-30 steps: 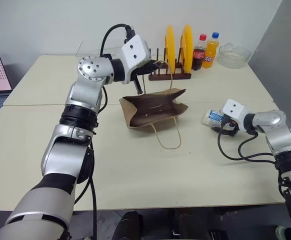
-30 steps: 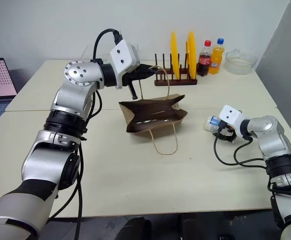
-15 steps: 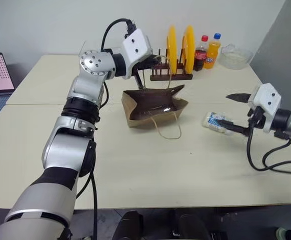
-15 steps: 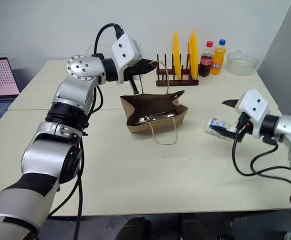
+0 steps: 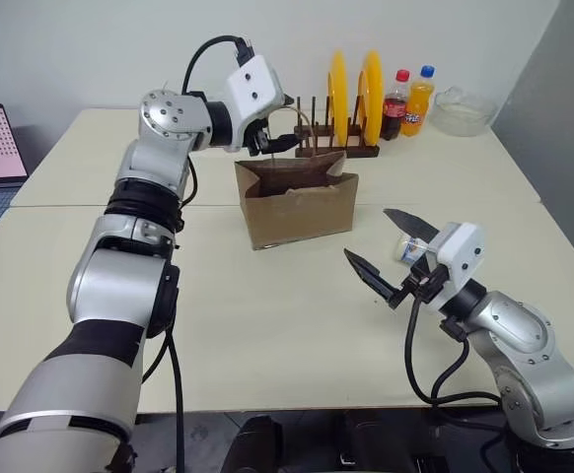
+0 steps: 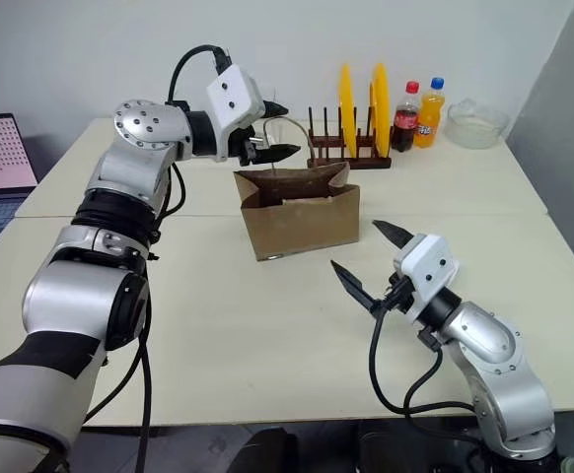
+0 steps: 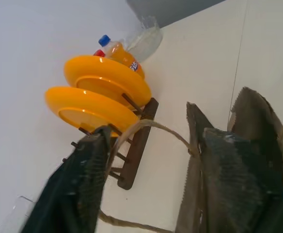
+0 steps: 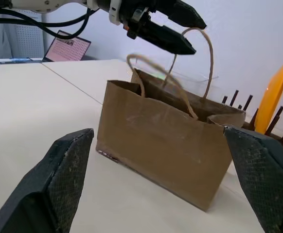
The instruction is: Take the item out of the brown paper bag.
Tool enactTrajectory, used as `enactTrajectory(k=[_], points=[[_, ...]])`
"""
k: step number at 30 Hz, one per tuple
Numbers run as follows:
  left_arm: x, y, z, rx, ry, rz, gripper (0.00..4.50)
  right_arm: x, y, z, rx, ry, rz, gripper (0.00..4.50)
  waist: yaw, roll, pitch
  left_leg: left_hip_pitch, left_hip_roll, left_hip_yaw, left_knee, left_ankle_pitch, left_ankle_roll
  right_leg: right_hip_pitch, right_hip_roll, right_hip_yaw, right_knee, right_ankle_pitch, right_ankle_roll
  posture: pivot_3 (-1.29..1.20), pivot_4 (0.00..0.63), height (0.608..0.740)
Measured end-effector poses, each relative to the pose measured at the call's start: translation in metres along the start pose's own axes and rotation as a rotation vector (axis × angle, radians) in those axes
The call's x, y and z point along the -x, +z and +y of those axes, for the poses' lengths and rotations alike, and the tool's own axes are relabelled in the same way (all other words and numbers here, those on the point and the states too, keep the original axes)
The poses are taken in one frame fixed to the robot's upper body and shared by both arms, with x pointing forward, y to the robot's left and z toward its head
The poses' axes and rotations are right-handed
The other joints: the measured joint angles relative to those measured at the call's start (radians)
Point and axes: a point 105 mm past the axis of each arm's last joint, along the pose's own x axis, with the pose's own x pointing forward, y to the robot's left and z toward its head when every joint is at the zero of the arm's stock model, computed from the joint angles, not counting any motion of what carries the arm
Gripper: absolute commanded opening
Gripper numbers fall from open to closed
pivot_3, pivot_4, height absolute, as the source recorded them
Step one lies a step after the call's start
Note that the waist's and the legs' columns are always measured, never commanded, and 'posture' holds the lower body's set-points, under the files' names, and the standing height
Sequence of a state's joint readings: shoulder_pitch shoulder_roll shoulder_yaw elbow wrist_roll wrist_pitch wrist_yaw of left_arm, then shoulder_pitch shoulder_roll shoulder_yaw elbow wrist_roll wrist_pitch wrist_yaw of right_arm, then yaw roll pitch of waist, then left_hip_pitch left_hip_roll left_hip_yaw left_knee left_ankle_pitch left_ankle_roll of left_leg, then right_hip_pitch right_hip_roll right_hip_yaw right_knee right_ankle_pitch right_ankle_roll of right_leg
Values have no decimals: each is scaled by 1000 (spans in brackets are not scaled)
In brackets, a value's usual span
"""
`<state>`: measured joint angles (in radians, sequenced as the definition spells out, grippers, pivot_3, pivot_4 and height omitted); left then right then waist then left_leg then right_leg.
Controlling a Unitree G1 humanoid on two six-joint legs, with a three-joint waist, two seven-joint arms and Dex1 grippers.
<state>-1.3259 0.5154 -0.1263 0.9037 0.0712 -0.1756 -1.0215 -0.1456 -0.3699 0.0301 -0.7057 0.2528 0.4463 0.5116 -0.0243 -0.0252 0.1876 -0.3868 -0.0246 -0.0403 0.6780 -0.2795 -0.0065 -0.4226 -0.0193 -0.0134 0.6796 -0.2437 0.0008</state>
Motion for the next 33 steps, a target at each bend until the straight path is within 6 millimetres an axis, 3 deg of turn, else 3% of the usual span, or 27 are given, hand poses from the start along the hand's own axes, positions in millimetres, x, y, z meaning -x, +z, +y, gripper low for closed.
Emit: enactTrajectory(k=[5,9,12,14,17,19,23,26,33], points=[[36,0,3,21,40,-43,4151,-2,-2,-4,30,-21,-10,4500,-6,0,0,1,0,-1,-1,0,0,0,0,1,0,0,0,0,150,740],[74,-13,-4,164,176,-58,4151,4,-11,-3,31,-29,15,4500,-6,1,0,2,0,-1,-1,0,0,1,0,2,0,0,0,0,150,740],[101,-32,-17,276,344,-12,4151,7,-19,-3,28,-38,29,4500,-4,1,-1,3,0,-1,-1,0,0,2,0,2,0,0,0,0,150,740],[116,-48,-41,371,456,24,4151,13,-27,-1,4,-58,47,4500,-2,1,-2,5,0,-1,-1,0,0,4,-1,2,0,0,0,0,150,740],[123,-76,-91,510,520,124,4151,19,-41,0,-48,-102,74,4500,5,0,-2,4,0,-2,0,0,0,3,-1,2,0,0,0,0,150,740],[129,-85,-127,570,587,167,4151,23,-49,-1,-67,-160,85,4500,11,-1,-3,5,0,-1,0,0,0,4,-1,3,-1,0,0,0,150,740],[136,-107,-179,640,648,306,4151,30,-68,-9,-82,-286,114,4500,23,-2,-4,7,0,-1,-1,0,0,5,-1,2,-1,0,0,0,150,740],[131,-106,-196,630,650,310,4151,37,-83,-13,-124,-360,135,4500,26,-2,-4,7,0,-2,-1,0,0,6,-1,2,-1,0,0,0,150,740],[120,-94,-195,622,694,213,4151,45,-93,-19,-127,-397,141,4500,25,-2,-4,7,0,-1,-1,0,0,7,0,2,-2,0,-1,0,150,740]])
